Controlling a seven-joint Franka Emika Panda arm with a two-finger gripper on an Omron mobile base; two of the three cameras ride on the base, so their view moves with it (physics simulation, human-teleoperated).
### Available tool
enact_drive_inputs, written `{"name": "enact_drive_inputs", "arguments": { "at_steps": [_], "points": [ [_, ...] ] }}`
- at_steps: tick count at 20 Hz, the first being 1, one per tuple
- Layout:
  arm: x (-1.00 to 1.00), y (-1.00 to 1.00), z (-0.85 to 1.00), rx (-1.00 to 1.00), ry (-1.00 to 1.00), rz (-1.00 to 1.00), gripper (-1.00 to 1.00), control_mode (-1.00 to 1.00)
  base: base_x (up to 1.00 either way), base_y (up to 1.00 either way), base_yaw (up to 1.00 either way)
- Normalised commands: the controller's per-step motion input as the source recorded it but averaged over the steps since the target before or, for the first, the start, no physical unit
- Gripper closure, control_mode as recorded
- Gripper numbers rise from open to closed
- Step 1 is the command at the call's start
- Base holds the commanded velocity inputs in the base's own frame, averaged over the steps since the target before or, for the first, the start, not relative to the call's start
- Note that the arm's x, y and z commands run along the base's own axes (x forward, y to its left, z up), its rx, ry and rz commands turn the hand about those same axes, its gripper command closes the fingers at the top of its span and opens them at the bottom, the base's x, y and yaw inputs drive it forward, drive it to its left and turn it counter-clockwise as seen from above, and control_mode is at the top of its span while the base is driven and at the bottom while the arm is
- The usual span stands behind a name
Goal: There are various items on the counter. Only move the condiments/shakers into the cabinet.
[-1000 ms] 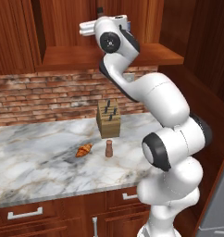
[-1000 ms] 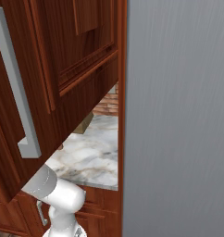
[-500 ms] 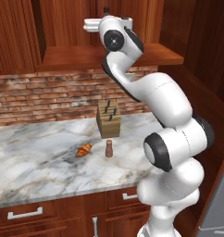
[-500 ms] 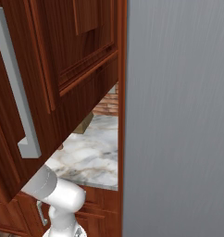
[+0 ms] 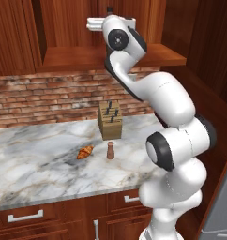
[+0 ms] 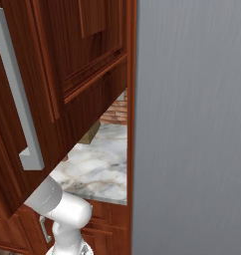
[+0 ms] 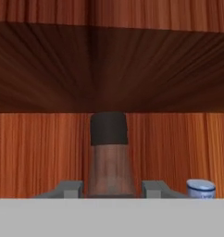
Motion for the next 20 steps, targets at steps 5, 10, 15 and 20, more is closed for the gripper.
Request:
{"name": "enact_drive_inputs", "arguments": {
  "at_steps": [5, 10, 15, 20],
  "points": [
    [0.41, 0.0, -0.14, 0.0, 0.0, 0.0, 1.0, -1.0, 0.0, 0.0, 0.0],
    [0.22, 0.0, -0.1, 0.0, 0.0, 0.0, -1.0, -1.0, 0.0, 0.0, 0.0],
    [0.0, 0.0, 0.0, 0.0, 0.0, 0.0, -1.0, -1.0, 0.0, 0.0, 0.0],
    [-0.26, 0.0, 0.0, 0.0, 0.0, 0.0, -1.0, -1.0, 0.0, 0.0, 0.0]
  ]
}}
